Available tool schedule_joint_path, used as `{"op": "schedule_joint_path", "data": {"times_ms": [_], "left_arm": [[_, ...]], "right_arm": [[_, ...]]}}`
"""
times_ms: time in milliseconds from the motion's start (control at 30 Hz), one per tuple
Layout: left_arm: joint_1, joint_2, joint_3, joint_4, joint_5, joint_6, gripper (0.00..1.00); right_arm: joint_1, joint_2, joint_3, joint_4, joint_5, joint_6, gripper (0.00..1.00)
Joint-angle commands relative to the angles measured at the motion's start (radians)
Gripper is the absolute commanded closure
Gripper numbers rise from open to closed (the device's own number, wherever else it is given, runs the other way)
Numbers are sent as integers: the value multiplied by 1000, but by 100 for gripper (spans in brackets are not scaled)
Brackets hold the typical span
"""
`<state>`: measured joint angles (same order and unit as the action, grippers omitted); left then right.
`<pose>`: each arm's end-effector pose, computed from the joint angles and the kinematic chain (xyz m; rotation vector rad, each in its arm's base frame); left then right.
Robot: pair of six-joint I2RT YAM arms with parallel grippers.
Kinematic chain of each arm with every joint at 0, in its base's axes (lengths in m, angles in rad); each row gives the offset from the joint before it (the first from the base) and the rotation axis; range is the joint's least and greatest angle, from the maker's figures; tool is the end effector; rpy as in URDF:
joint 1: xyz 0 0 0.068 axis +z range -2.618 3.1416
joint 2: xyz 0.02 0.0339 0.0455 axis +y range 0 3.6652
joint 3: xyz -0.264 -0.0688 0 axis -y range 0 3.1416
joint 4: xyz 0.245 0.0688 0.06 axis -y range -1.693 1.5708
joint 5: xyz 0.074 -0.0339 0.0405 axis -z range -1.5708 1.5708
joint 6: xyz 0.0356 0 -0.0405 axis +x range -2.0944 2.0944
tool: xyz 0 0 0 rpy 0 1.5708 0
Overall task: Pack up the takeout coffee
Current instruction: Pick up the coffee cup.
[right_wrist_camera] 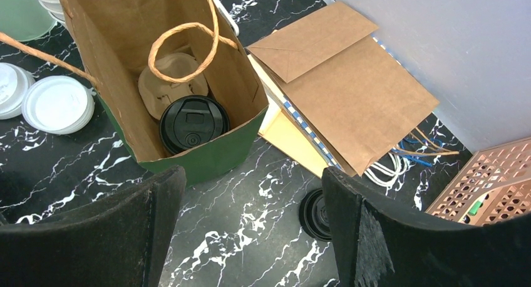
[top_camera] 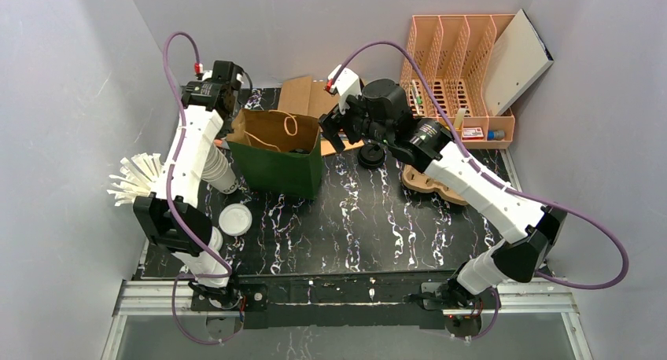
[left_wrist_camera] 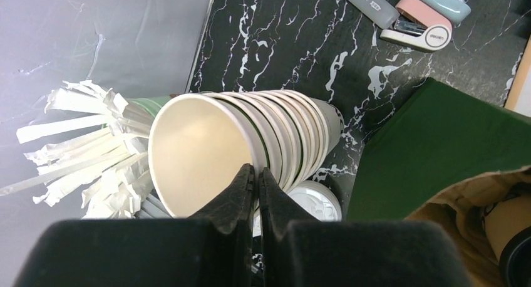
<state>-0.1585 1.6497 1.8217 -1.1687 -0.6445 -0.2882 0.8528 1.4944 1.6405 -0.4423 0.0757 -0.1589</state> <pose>0.3268 -0.0306 0.3917 -0.3884 2.3601 0.6194 0.2245 0.2530 0.4398 -0.8674 1.6750 0.4075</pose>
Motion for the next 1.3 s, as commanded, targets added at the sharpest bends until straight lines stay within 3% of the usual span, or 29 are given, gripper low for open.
{"op": "schedule_joint_path", "data": {"times_ms": [0,533,1000,1267], "left_arm": [[-31,-32,-31,-35,-98,11,100],[-64,-58,-74,-93,-228,21,100],[-64,-7,144,-182,-171,7,100],[-63,41,495,-264,-105,-37,100]], "right_arm": [[4,-44,-11,55,4,14,12],[5,-62,-39,76,-2,25,12],[4,-51,-38,87,-15,21,11],[3,-49,-32,97,-9,16,11]]}}
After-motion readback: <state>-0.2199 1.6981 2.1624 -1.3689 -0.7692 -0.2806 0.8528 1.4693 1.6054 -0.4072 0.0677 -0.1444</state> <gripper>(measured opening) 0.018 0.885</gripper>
